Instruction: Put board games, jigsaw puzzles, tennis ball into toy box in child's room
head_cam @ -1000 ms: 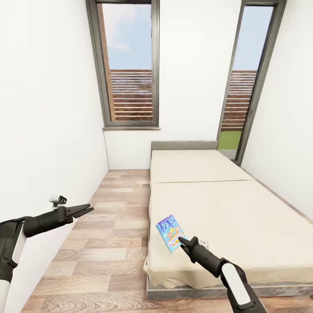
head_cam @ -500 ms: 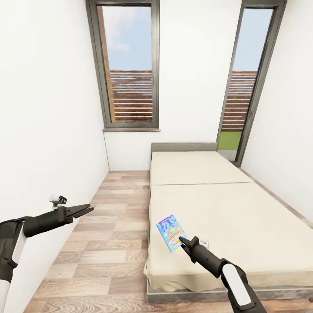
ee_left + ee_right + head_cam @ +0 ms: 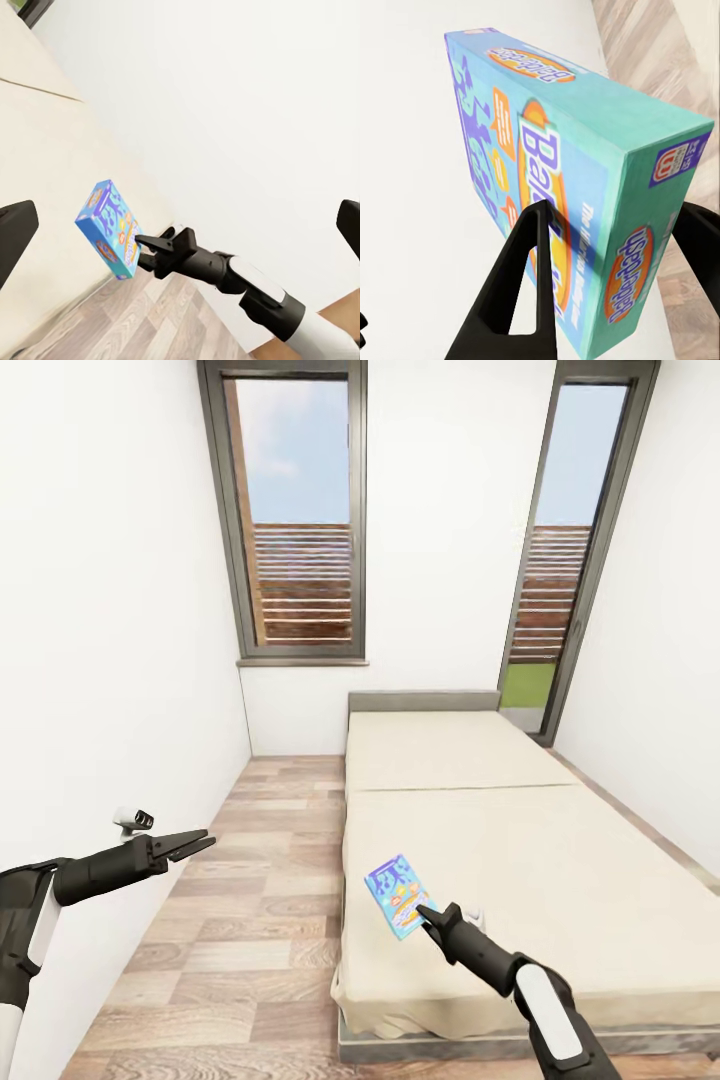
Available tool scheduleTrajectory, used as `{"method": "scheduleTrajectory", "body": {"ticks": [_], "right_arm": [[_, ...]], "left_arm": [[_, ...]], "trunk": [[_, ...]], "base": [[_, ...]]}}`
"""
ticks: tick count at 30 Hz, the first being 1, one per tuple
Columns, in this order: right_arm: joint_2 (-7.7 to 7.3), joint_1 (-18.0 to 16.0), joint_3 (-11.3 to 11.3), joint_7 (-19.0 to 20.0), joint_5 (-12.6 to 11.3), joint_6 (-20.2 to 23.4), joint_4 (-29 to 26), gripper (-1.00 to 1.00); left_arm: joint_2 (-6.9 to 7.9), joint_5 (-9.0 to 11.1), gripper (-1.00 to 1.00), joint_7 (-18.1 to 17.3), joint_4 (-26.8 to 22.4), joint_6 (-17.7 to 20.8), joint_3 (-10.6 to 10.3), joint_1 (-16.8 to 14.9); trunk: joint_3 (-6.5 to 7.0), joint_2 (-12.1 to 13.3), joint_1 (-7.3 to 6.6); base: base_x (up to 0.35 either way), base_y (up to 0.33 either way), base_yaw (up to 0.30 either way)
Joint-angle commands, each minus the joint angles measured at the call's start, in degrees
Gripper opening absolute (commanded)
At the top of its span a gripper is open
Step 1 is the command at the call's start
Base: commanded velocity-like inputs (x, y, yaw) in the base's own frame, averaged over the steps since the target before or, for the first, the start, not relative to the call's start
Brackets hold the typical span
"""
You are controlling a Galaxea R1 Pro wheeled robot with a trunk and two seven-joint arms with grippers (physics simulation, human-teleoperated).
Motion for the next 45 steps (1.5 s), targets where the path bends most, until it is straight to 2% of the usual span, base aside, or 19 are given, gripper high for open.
{"method": "scheduleTrajectory", "body": {"ticks": [1,8,19,23,25,28,35,45], "right_arm": [[-0.62,-0.08,-0.18,-0.14,-0.07,0.55,-0.01,-1.0],[-2.42,-0.13,0.03,-0.35,-0.14,1.37,-1.28,-1.0],[-4.1,0.81,-0.64,-0.75,-0.09,9.11,-13.41,-1.0],[-4.69,0.82,-0.77,-2.95,-0.01,11.69,-16.04,-1.0],[-5.8,0.83,-0.82,-5.33,-0.32,12.92,-16.66,-1.0],[-6.64,0.83,-0.8,-6.44,-0.75,13.72,-16.94,-1.0],[-6.97,0.83,-0.77,-5.65,-1.01,14.03,-17.13,-1.0],[-6.92,0.83,-1.94,-4.96,-0.98,13.92,-17.16,-1.0]], "left_arm": [[0.01,-0.05,1.0,-0.22,0.01,0.61,0.0,-0.03],[0.01,-0.12,1.0,-0.18,0.01,0.61,0.0,-0.03],[0.01,-0.09,1.0,-0.24,0.01,0.62,0.0,-0.03],[0.01,-0.08,1.0,-0.24,0.01,0.62,0.0,-0.03],[0.01,-0.07,1.0,-0.24,0.01,0.62,0.0,-0.03],[0.01,-0.06,1.0,-0.28,0.01,0.62,-0.05,-0.03],[0.01,-0.06,1.0,-0.42,0.01,0.61,-0.09,-0.03],[0.01,-0.19,1.0,-0.28,0.01,0.75,-0.19,-0.03]], "trunk": [[0.12,0.38,-0.23],[1.38,3.19,-1.77],[3.36,7.6,-4.18],[4.07,9.21,-5.06],[4.43,10.01,-5.5],[4.97,11.21,-6.16],[6.23,14.02,-7.7],[8.02,18.03,-9.89]], "base": [[0.0,0.0,0.0],[0.0,0.0,0.0],[0.0,0.0,0.0],[0.0,0.0,0.0],[0.0,0.0,0.0],[0.0,0.0,0.0],[0.0,0.0,0.0],[0.0,0.0,0.0]]}}
